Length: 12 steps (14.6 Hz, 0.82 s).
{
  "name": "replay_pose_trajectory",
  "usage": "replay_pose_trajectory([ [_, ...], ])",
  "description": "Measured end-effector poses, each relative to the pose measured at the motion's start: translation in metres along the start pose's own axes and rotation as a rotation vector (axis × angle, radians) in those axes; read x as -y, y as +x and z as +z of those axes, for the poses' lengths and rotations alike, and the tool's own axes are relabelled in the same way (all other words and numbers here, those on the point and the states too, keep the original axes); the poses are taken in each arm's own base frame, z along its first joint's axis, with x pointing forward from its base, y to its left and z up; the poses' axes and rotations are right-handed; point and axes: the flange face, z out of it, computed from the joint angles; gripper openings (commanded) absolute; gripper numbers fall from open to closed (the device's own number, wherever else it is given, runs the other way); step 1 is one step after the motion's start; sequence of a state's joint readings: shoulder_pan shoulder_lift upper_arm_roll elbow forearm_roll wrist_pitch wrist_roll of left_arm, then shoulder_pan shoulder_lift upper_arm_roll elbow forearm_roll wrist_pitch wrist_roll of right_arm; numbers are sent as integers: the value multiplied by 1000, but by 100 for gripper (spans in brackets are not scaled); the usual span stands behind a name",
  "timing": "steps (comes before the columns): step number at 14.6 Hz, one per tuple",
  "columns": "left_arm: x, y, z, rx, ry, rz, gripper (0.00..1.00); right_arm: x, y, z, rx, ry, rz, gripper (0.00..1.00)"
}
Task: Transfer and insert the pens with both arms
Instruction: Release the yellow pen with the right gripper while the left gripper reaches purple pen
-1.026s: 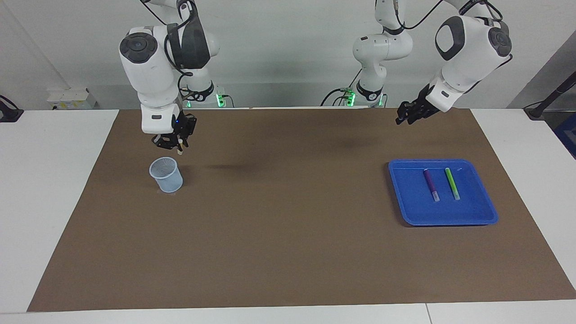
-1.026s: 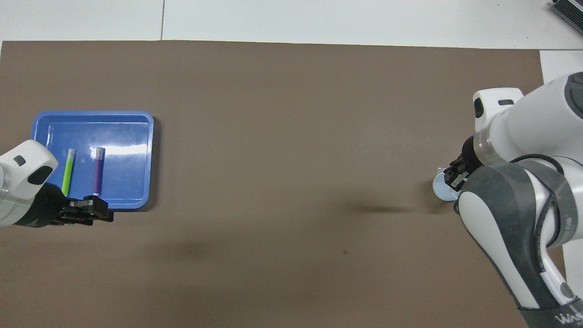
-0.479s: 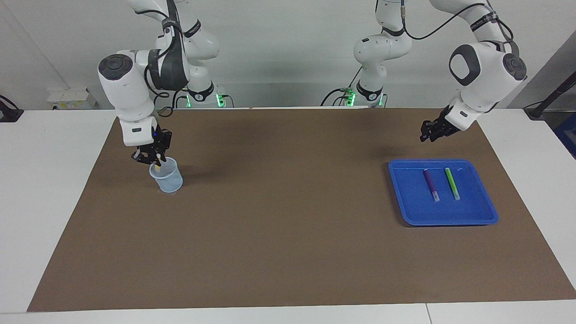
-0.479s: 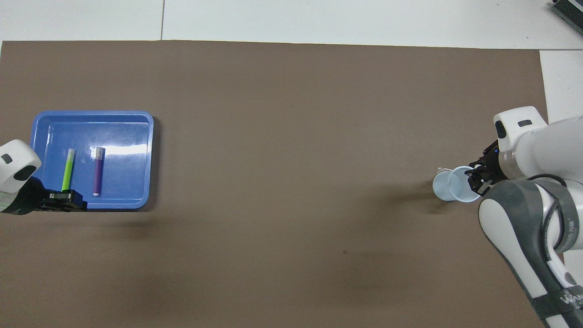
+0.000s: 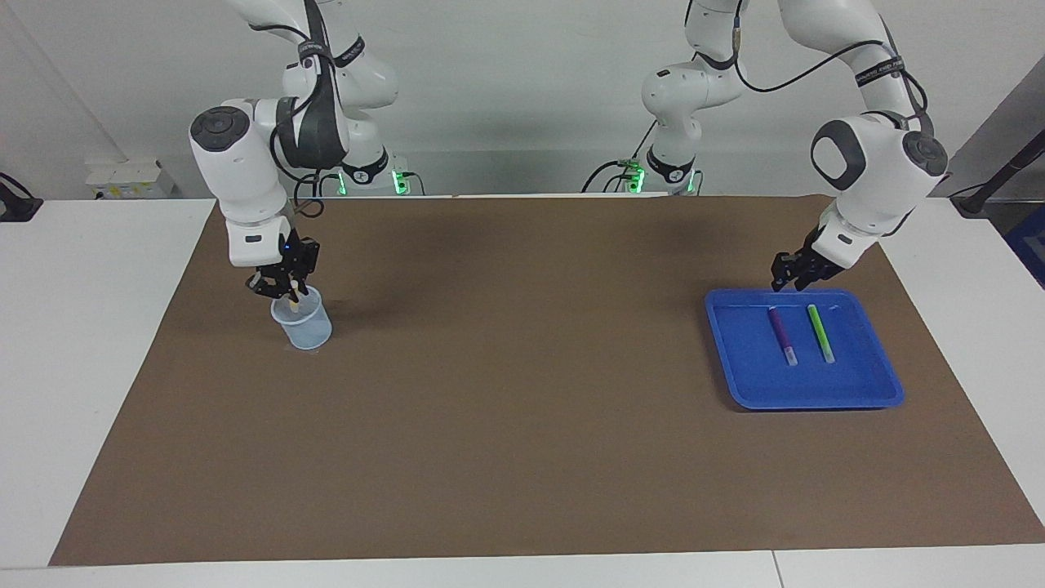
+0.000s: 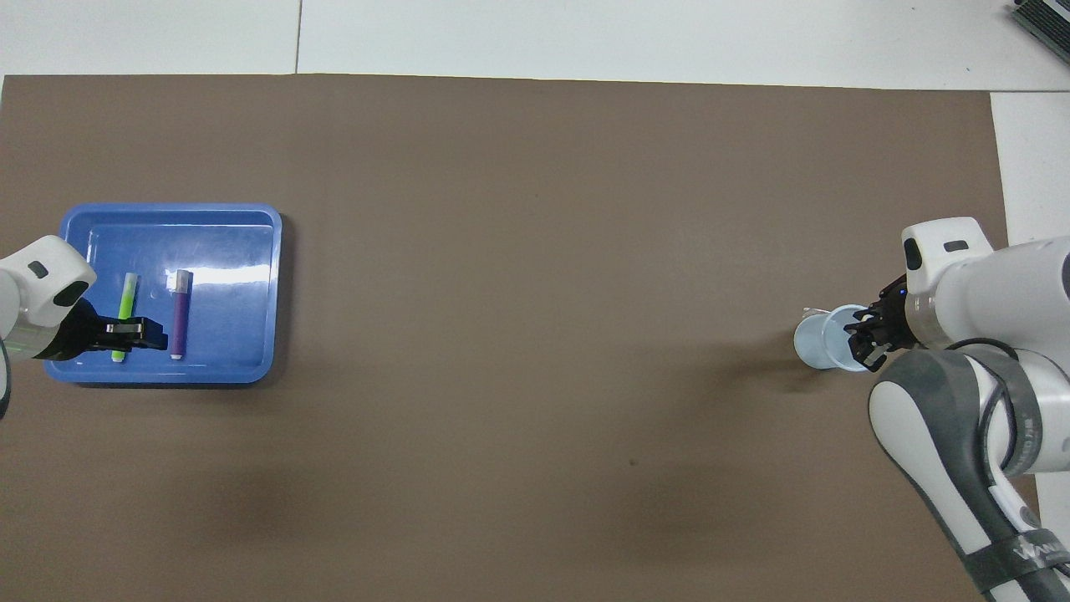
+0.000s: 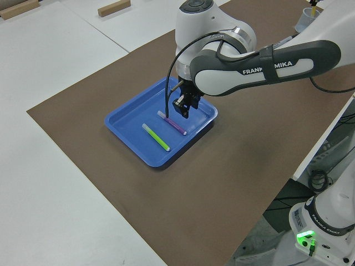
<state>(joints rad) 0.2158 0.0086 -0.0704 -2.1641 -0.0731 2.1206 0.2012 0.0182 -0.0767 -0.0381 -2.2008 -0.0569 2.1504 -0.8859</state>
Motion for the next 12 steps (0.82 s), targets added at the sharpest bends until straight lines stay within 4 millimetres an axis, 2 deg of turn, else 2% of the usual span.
replay_pose_trajectory([
  [1, 2, 4, 6, -7, 6, 3, 55, -2, -6, 4, -4, 7, 16, 2],
  [2, 3, 9, 11, -14, 9, 4, 55, -3, -9, 6, -6, 11, 26, 20],
  [3, 5, 14, 16, -20, 10, 5, 56, -4, -9, 7, -10, 13, 31, 46],
  [5, 7, 24, 26, -34, 19, 13, 62, -3, -9, 7, -13, 16, 34, 47],
  [8, 11, 36, 41, -61, 32, 19, 65, -3, -9, 7, -15, 18, 35, 62],
  [12, 12, 46, 56, -78, 33, 22, 65, -2, -6, 4, -28, 20, 41, 62],
])
